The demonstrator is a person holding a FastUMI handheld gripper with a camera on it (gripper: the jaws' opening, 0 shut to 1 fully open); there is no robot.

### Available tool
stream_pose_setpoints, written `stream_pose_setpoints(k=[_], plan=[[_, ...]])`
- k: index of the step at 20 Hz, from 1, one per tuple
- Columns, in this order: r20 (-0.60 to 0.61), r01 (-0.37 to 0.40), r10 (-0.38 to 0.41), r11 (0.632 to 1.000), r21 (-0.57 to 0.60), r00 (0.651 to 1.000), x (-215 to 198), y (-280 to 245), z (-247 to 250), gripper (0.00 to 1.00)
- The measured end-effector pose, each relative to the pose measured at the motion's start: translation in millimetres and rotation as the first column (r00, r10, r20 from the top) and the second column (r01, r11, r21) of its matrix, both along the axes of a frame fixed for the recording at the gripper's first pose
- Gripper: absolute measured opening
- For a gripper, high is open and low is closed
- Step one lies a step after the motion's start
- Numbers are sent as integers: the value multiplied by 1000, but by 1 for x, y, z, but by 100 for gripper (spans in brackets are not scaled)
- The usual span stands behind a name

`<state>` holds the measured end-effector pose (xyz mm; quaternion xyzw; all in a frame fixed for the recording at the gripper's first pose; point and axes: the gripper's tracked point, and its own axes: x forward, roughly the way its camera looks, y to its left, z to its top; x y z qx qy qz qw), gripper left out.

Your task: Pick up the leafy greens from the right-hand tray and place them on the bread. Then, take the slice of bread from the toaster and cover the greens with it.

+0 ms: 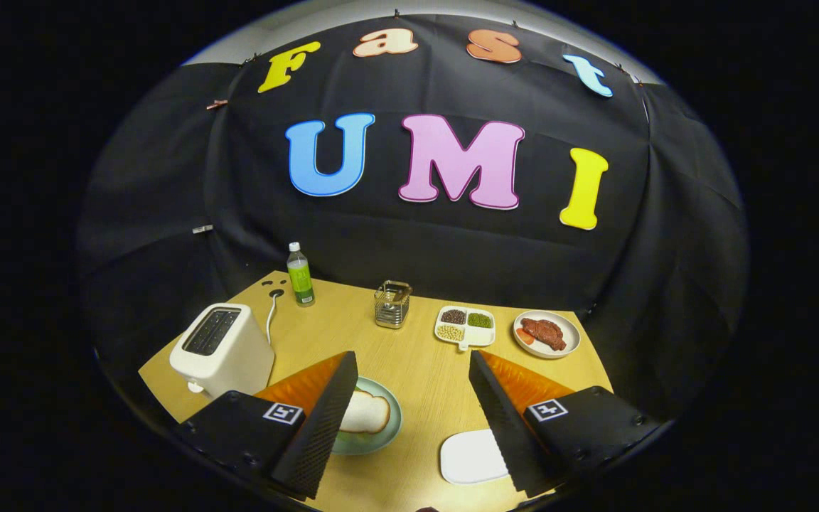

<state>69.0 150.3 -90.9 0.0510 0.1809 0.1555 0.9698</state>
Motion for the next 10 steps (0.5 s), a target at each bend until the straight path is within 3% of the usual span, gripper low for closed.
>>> stream_pose_setpoints(k=[10], plan=[[87, -4, 5, 1000, -12, 996, -38, -69, 36, 98]])
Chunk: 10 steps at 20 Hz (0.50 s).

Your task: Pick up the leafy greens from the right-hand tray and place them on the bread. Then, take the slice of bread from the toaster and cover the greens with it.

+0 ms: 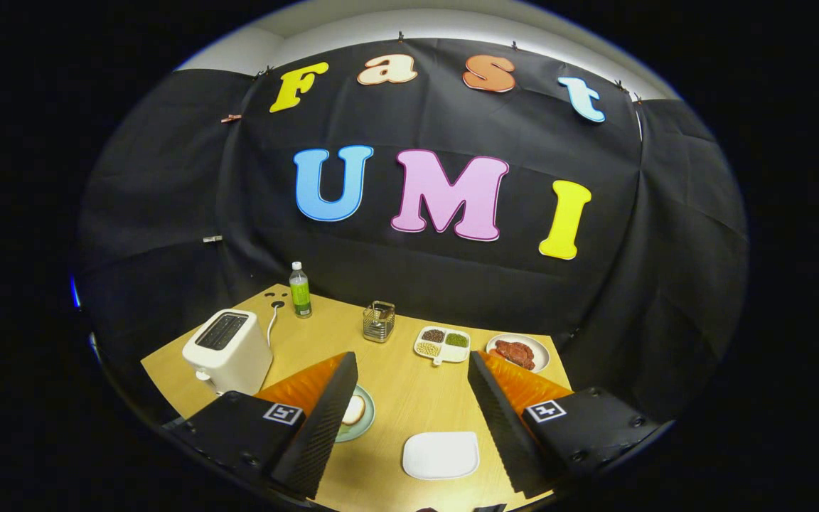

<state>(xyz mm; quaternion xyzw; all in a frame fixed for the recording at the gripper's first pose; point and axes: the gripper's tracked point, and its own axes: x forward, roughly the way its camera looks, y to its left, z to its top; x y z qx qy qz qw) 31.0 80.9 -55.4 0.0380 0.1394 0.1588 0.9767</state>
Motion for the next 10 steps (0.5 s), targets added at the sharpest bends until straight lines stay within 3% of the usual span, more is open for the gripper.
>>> stream_pose_setpoints(k=[10], plan=[[-24, 86, -88, 993, -75, 996, 2, -59, -34, 99]])
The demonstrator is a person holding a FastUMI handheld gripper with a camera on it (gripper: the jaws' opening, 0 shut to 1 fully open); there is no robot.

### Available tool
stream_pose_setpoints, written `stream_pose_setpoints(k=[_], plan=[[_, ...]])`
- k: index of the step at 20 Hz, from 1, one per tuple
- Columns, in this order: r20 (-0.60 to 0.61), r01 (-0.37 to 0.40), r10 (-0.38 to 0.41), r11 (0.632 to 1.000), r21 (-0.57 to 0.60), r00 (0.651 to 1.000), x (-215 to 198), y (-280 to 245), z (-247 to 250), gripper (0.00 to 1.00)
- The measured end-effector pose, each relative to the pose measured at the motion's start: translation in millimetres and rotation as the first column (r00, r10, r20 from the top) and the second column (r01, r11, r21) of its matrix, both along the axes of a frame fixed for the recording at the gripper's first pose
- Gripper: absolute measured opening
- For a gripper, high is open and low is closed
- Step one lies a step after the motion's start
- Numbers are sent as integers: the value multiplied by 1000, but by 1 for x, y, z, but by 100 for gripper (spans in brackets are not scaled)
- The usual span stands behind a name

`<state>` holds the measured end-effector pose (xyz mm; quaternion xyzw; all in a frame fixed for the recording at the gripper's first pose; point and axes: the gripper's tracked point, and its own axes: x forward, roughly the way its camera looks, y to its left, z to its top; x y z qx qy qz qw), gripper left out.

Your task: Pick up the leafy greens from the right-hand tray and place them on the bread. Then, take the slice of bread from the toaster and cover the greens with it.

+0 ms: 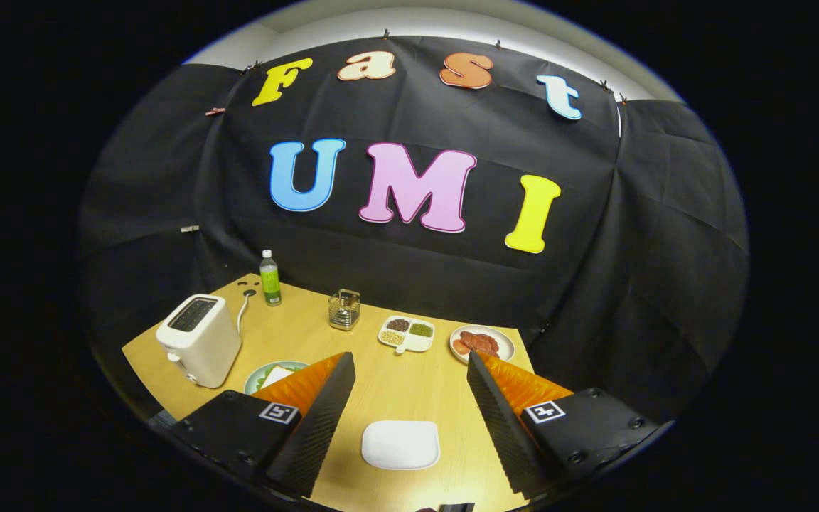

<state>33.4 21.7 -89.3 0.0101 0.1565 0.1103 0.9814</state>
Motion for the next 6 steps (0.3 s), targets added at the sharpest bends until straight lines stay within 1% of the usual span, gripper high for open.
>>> stream_pose_setpoints(k=[3, 6], plan=[[-9, -5, 5, 1000, -16, 1000, 3, -4, -10, 99], [-17, -18, 17, 1000, -4, 1000, 5, -1, -16, 99]])
